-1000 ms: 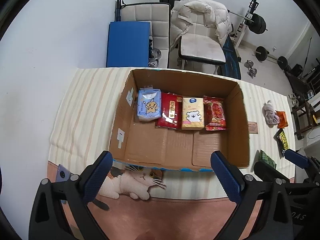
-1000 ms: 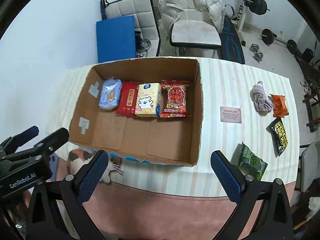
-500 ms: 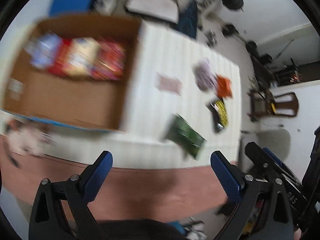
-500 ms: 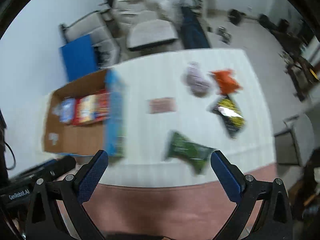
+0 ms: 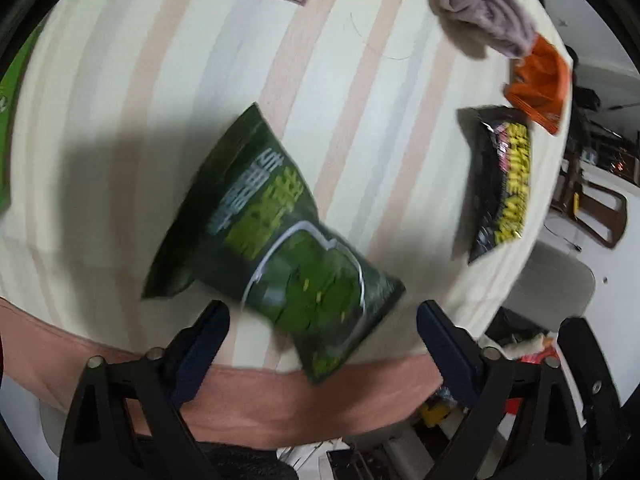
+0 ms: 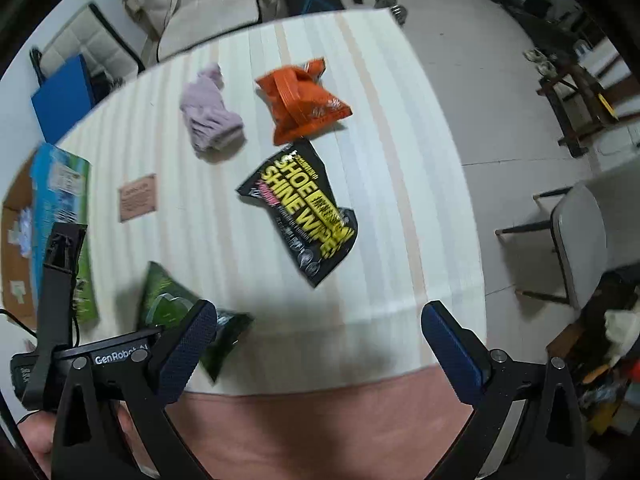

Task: Organize soft objects
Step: 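Grasp the green snack bag with left tool while right grasps shoe-shine wipes pack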

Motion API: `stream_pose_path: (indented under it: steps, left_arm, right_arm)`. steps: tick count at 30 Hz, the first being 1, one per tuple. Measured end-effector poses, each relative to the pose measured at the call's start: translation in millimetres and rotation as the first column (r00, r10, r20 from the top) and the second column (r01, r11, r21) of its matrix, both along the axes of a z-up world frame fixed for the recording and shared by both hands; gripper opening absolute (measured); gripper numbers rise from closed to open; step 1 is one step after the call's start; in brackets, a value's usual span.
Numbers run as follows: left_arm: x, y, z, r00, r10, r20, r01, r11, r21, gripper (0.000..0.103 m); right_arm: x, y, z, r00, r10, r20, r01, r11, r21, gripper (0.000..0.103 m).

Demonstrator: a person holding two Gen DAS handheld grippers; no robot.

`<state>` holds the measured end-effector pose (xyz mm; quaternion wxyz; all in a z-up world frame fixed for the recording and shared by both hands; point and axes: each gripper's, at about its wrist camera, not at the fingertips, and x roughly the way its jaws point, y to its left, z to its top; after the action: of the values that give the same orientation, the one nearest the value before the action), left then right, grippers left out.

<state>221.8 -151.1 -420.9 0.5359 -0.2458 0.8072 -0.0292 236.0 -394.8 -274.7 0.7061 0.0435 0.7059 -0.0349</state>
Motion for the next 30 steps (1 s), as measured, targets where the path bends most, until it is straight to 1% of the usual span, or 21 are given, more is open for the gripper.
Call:
stream_pose_path:
  steps: [1, 2, 3, 6, 8, 10, 11, 12, 13, 14, 16, 17, 18, 19, 20, 23, 25, 27, 28, 29, 30]
  left_arm:
    - [2, -5, -2, 1.0, -0.02, 0.002, 0.019, 1.0, 0.016, 0.071]
    - [4, -8, -3, 0.999, -0.042, 0.001, 0.042, 0.999, 0.027, 0.061]
    - [5, -11, -3, 0.998, -0.06, 0.003, 0.06, 0.998, 0.027, 0.058]
    - [12, -16, 4, 0.987, -0.156, 0.049, 0.152, 0.986, 0.07, 0.053]
    - [20, -17, 12, 0.968, -0.235, 0.088, 0.222, 0.965, 0.139, 0.052]
    - [31, -16, 19, 0.941, -0.315, 0.122, 0.286, 0.935, 0.21, 0.052]
    - [39, -14, 21, 0.931, -0.34, 0.135, 0.303, 0.924, 0.234, 0.052]
    - [45, -12, 22, 0.926, -0.351, 0.14, 0.312, 0.919, 0.241, 0.052]
    - [51, -9, 22, 0.926, -0.352, 0.137, 0.315, 0.919, 0.236, 0.053]
    - [56, -6, 21, 0.931, -0.343, 0.125, 0.311, 0.925, 0.219, 0.053]
    - [61, 4, 18, 0.953, -0.287, 0.096, 0.269, 0.95, 0.16, 0.053]
    - [63, 7, 19, 0.961, -0.261, 0.09, 0.247, 0.958, 0.144, 0.053]
    - [64, 12, 20, 0.967, -0.237, 0.088, 0.225, 0.966, 0.131, 0.054]
    - [66, 14, 19, 0.973, -0.215, 0.088, 0.204, 0.971, 0.123, 0.057]
    - [66, 15, 18, 0.977, -0.196, 0.084, 0.186, 0.975, 0.119, 0.06]
    - [68, 18, 13, 0.984, -0.167, 0.061, 0.158, 0.979, 0.131, 0.064]
    - [77, 23, 8, 0.986, -0.158, 0.058, 0.147, 0.977, 0.151, 0.065]
    - [79, 21, 9, 0.982, -0.169, 0.078, 0.152, 0.97, 0.19, 0.064]
    - [81, 16, 11, 0.978, -0.182, 0.097, 0.159, 0.964, 0.212, 0.061]
    - [81, 13, 14, 0.973, -0.204, 0.109, 0.173, 0.953, 0.247, 0.05]
    - [82, 12, 16, 0.967, -0.225, 0.122, 0.186, 0.946, 0.267, 0.048]
  right_arm:
    - [5, 3, -6, 1.0, 0.017, -0.008, -0.017, 1.0, -0.002, 0.103]
    - [14, 4, -15, 0.999, 0.042, -0.022, -0.042, 0.999, -0.001, 0.103]
    - [22, 8, -23, 0.998, 0.058, -0.034, -0.058, 0.998, 0.003, 0.103]
    - [46, 12, -49, 0.99, 0.112, -0.083, -0.112, 0.994, -0.001, 0.103]
    - [59, 15, -65, 0.984, 0.139, -0.111, -0.14, 0.99, 0.001, 0.103]
    - [68, 16, -78, 0.98, 0.15, -0.132, -0.151, 0.988, -0.001, 0.102]
    - [73, 16, -87, 0.976, 0.158, -0.148, -0.159, 0.987, 0.004, 0.102]
    - [77, 16, -94, 0.974, 0.157, -0.161, -0.158, 0.987, 0.009, 0.102]
    - [79, 16, -101, 0.972, 0.155, -0.178, -0.155, 0.988, 0.013, 0.101]
    - [80, 15, -111, 0.968, 0.148, -0.204, -0.148, 0.989, 0.013, 0.093]
    - [77, 15, -121, 0.964, 0.129, -0.234, -0.125, 0.992, 0.033, 0.08]
    - [75, 16, -120, 0.966, 0.129, -0.223, -0.128, 0.992, 0.02, 0.072]
    - [72, 18, -119, 0.966, 0.13, -0.223, -0.131, 0.991, 0.01, 0.068]
    - [68, 19, -119, 0.964, 0.124, -0.234, -0.123, 0.992, 0.02, 0.063]
    - [61, 20, -120, 0.961, 0.104, -0.256, -0.093, 0.994, 0.057, 0.061]
    - [47, 25, -121, 0.955, 0.099, -0.28, -0.069, 0.991, 0.115, 0.061]
    - [43, 25, -119, 0.961, 0.087, -0.264, -0.062, 0.993, 0.104, 0.066]
    - [43, 23, -120, 0.966, 0.066, -0.251, -0.043, 0.995, 0.095, 0.067]
    - [42, 22, -122, 0.967, 0.053, -0.248, -0.031, 0.995, 0.092, 0.067]
    - [41, 23, -124, 0.968, 0.044, -0.246, -0.024, 0.996, 0.085, 0.068]
    - [40, 25, -123, 0.97, 0.045, -0.238, -0.028, 0.997, 0.075, 0.067]
